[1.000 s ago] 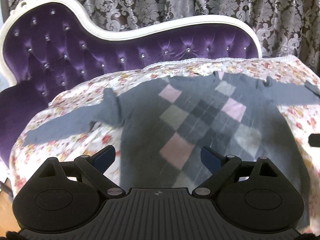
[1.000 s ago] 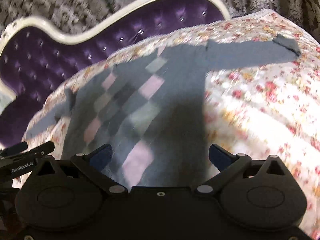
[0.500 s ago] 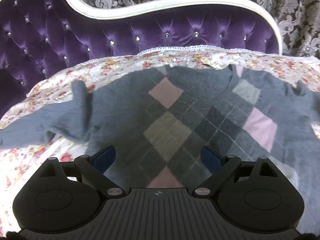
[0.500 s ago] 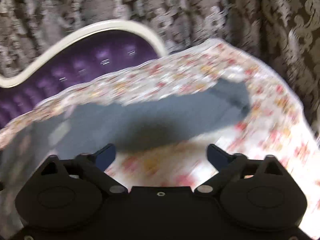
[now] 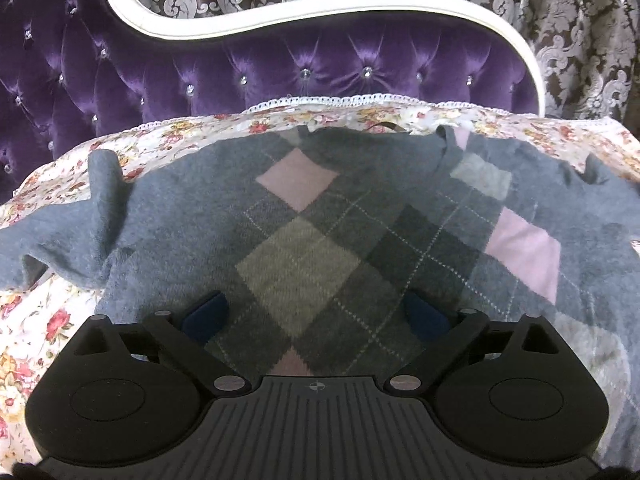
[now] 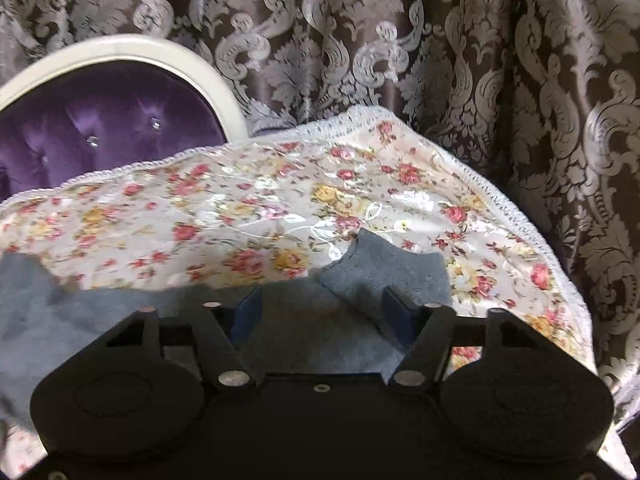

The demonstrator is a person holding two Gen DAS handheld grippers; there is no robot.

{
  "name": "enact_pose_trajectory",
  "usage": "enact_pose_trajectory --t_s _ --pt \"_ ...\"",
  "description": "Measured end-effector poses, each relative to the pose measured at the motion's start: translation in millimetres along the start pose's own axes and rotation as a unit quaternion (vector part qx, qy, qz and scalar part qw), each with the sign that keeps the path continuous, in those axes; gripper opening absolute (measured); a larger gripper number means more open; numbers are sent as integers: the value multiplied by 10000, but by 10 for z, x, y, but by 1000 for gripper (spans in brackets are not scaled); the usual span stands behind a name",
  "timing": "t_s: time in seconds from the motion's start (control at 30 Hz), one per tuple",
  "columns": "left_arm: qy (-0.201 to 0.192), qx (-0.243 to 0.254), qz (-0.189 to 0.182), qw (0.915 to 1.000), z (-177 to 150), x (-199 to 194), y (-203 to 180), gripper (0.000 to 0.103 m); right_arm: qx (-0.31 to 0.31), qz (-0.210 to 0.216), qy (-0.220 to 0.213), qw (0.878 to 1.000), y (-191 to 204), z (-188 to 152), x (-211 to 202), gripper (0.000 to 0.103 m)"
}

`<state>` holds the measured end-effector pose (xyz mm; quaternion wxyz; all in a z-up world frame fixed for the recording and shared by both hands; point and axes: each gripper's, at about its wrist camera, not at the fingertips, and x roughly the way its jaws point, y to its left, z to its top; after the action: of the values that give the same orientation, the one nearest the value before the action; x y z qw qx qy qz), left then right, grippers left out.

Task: Fold small clothes
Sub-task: 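Grasp the cuff of one sweater sleeve with the right tool, then carry the sleeve across the sweater body with the right tool and release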

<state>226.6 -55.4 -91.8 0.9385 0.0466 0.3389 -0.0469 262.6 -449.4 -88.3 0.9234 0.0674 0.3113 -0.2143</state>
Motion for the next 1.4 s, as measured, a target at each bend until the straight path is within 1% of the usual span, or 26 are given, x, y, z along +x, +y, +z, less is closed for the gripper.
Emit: enact_pose_trajectory --t_s 0.13,0.17,0.2,0.27,0.3,0.33,0.37,0.43,0.53,0.6,0.67,0.77,0.87,0.93,1.0,1.07,1.1,1.17,1.23,1.27,1.33,1.4 --pt "1 38 35 10000 24 26 -31 101 -84 -88 85 9999 -65 -62 225 65" --pt "10 27 41 10000 21 53 -33 103 -144 -87 32 9999 -82 -86 241 65" --pt "14 9 31 10000 18 64 -28 103 -180 -45 -71 9998 -111 -110 235 63" --pt "17 14 30 10000 14 67 -22 103 -150 -31 -141 9998 -189 -128 235 56" --pt "16 15 33 10000 12 68 -22 103 -95 -22 -162 9998 -239 -127 229 41" --pt "15 13 33 10000 11 68 -23 103 -16 -30 -169 9999 -306 -118 214 22" --pt "19 11 32 10000 10 69 -22 103 75 -2 -141 9999 -367 -104 219 15" --pt "18 9 34 10000 9 69 -24 103 324 154 -84 9993 -512 -75 188 9" --pt "24 -5 26 10000 10 73 -17 103 521 142 -13 9985 -664 3 75 9" --pt "37 -20 15 10000 13 76 -6 103 652 192 -46 9977 -723 58 -44 9" --pt "50 -38 11 10000 19 77 0 103 799 340 -157 9961 -746 156 -219 9" --pt "50 -57 19 10000 24 73 3 103 767 595 -408 9944 -637 359 -525 9" --pt "102 -72 36 9999 43 74 -4 103 622 1012 -684 9906 -372 603 -893 9" --pt "229 -117 -32 9997 93 75 28 102 495 1354 -869 9857 -124 756 -1150 9" --pt "380 -273 -130 9988 147 47 106 99 358 1757 -994 9788 188 881 -1399 9" --pt "402 -513 -240 9976 174 -20 230 92 165 2167 -1075 9702 564 957 -1636 9" --pt "395 -600 -250 9971 179 -63 297 92 47 2389 -1108 9647 753 969 -1740 9" --pt "353 -681 -182 9969 171 -142 428 92 -108 2826 -1093 9529 1144 946 -1904 9" --pt "305 -714 -111 9969 145 -218 570 92 -258 3279 -1004 9390 1574 862 -2000 9" --pt "299 -724 -75 9969 133 -248 638 92 -343 3440 -969 9333 1745 797 -2023 9" --pt "285 -742 -3 9968 96 -306 780 92 -573 3726 -836 9224 2151 631 -2019 9" --pt "281 -749 89 9968 68 -344 926 92 -716 4013 -556 9115 2551 413 -1911 9"
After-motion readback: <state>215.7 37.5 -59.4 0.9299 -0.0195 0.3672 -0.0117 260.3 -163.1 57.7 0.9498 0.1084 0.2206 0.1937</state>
